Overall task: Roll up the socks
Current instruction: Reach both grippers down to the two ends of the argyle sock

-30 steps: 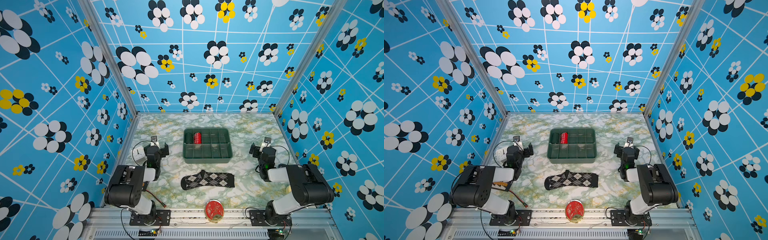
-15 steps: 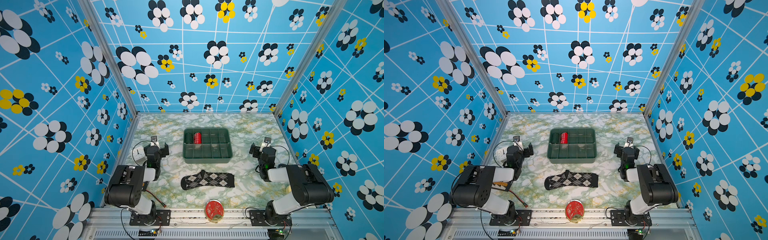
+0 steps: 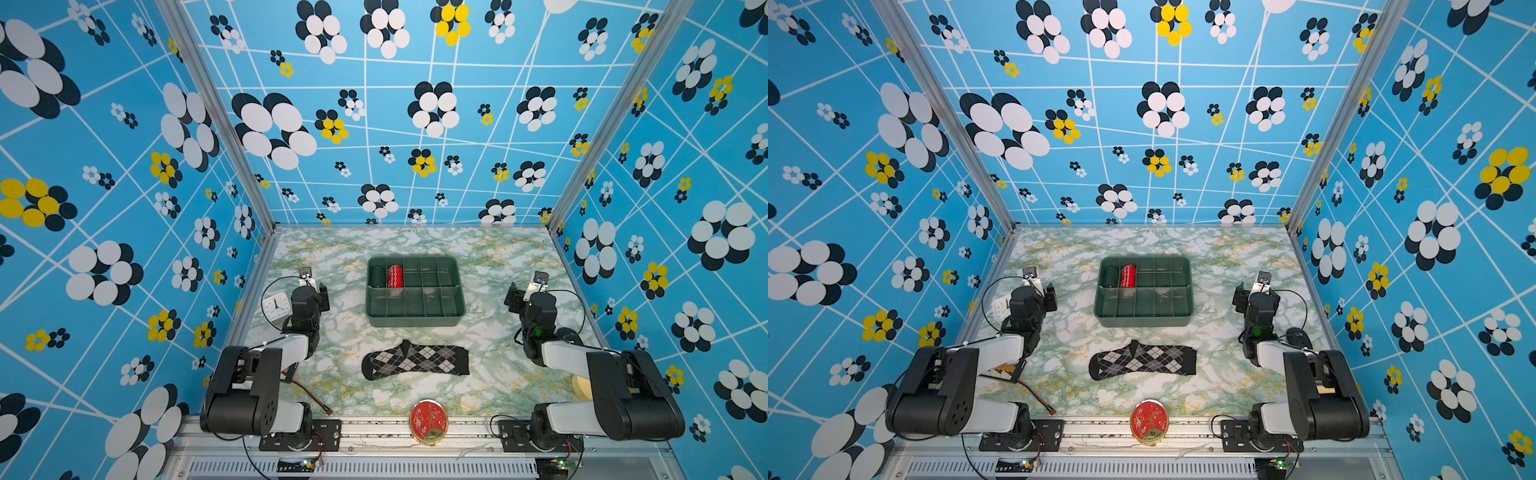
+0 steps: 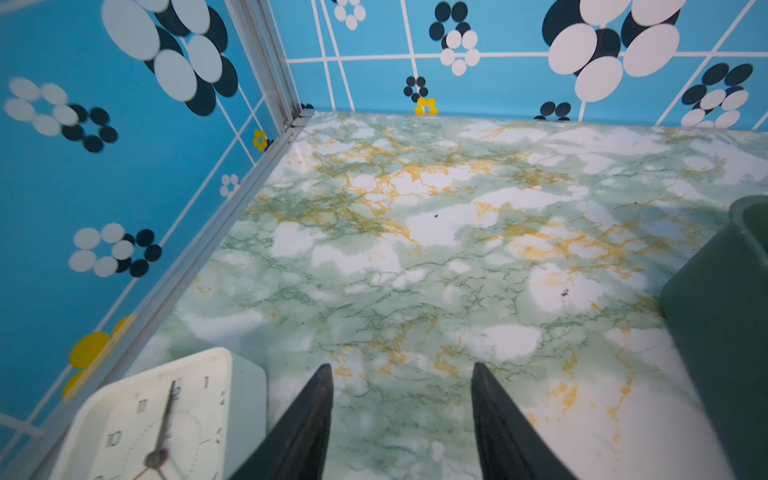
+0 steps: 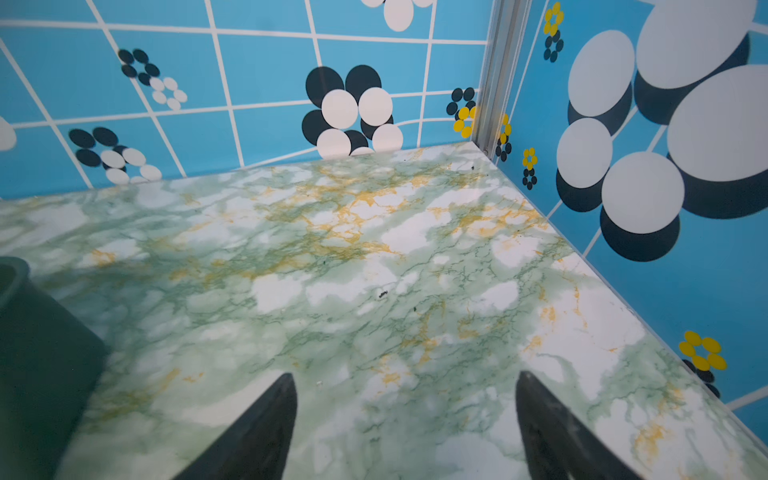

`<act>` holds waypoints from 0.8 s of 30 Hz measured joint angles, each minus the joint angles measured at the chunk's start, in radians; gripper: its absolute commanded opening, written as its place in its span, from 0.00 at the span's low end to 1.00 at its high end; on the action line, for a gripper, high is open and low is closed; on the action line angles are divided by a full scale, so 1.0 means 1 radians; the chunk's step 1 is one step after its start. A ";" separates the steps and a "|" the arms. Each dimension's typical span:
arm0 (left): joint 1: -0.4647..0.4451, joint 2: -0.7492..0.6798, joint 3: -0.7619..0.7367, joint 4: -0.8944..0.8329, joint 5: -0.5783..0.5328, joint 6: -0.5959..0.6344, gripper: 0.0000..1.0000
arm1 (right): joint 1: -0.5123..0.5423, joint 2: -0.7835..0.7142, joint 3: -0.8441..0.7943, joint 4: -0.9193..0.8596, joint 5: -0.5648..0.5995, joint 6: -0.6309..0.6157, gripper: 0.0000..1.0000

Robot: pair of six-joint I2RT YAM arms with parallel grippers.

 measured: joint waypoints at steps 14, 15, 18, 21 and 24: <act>-0.456 -0.531 0.185 -0.700 -0.081 -0.159 0.24 | 0.047 -0.507 0.289 -0.932 -0.158 0.251 0.36; -0.501 -0.534 0.201 -0.745 -0.097 -0.164 0.22 | 0.060 -0.511 0.307 -0.991 -0.186 0.278 0.34; -0.614 -0.530 0.225 -0.861 -0.143 -0.184 0.17 | 0.122 -0.503 0.317 -1.141 -0.275 0.354 0.26; -0.719 -0.508 0.225 -0.952 -0.187 -0.215 0.16 | 0.206 -0.487 0.288 -1.239 -0.339 0.431 0.21; -0.812 -0.472 0.225 -1.007 -0.224 -0.248 0.17 | 0.319 -0.466 0.257 -1.311 -0.349 0.496 0.21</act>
